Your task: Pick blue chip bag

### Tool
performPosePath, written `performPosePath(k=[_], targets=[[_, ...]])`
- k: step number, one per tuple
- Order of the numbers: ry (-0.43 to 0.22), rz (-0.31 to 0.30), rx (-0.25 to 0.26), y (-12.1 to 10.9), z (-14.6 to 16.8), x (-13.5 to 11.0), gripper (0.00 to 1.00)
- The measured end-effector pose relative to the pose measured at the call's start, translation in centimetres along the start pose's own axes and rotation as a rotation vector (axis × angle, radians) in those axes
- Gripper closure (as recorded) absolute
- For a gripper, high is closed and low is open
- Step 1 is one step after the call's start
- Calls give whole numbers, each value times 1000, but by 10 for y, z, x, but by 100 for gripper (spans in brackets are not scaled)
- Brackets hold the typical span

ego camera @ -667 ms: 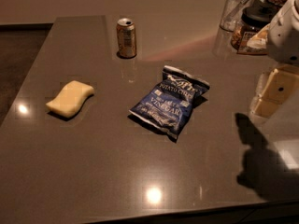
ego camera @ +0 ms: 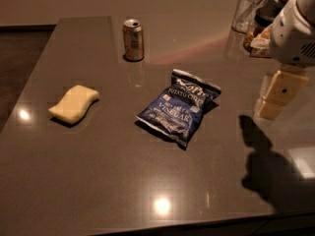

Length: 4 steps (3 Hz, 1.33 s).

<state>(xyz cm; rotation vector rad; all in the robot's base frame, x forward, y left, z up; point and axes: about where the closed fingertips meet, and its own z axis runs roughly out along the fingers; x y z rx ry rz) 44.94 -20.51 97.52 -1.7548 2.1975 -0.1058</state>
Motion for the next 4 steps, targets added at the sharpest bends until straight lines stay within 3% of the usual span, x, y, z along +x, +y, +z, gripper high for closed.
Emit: performPosePath(k=[2,4], targets=[[-25,-85,-76,-22,57,-44,0],[-11,-48,-191,-43,112,-79,0]])
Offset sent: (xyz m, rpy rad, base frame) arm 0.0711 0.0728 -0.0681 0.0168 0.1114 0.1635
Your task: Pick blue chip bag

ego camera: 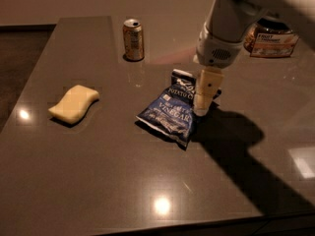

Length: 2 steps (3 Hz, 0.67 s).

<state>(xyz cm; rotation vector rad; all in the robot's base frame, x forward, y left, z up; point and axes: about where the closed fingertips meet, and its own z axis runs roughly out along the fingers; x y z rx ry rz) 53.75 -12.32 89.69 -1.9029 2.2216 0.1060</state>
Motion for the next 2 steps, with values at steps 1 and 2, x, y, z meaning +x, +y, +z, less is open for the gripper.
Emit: performPosePath(k=[1,2], targets=[[4,42,-55,-9,22,-9,0],[10,79,-95,-13,40,-11,0]])
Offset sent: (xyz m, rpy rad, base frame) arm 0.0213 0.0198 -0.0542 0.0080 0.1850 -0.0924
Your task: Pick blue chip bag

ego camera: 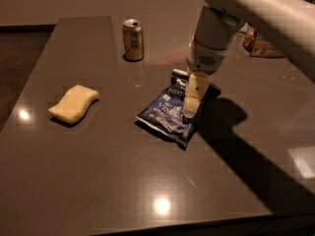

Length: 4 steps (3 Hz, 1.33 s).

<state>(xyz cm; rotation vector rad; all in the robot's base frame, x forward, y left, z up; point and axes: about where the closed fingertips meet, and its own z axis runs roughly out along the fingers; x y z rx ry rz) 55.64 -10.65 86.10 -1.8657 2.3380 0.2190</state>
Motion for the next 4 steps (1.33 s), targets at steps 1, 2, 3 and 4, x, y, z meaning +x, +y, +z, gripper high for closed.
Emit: performPosePath(k=[1,2,3,4], targets=[[4,30,-40,-4,11,-2,15],[1,48,-62,-7,12,-4,38],[-38,52,-63,-12,-7,-9,69],[-77,48,-47,-16,-26,-14,92]])
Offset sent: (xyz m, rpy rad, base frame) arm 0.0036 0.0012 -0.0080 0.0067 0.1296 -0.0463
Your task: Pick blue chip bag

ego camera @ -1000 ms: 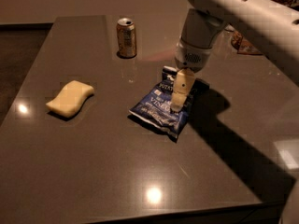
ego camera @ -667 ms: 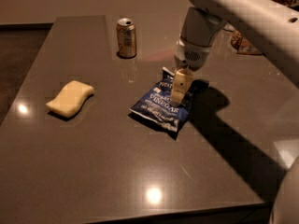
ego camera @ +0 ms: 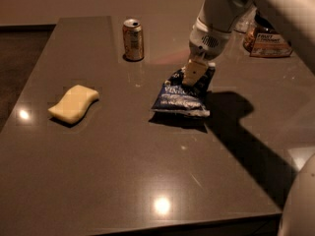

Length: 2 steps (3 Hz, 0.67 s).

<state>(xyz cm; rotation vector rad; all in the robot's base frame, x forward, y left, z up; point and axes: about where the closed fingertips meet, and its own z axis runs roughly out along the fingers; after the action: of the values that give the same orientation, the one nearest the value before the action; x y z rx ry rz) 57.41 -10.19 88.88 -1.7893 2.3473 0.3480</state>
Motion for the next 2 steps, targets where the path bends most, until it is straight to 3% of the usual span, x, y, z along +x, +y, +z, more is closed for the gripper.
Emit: performPosePath(k=[1,2], targets=[[-65,-24,18,1,-29,-9,100],[-135,-53,23,4,-54,-22,100]])
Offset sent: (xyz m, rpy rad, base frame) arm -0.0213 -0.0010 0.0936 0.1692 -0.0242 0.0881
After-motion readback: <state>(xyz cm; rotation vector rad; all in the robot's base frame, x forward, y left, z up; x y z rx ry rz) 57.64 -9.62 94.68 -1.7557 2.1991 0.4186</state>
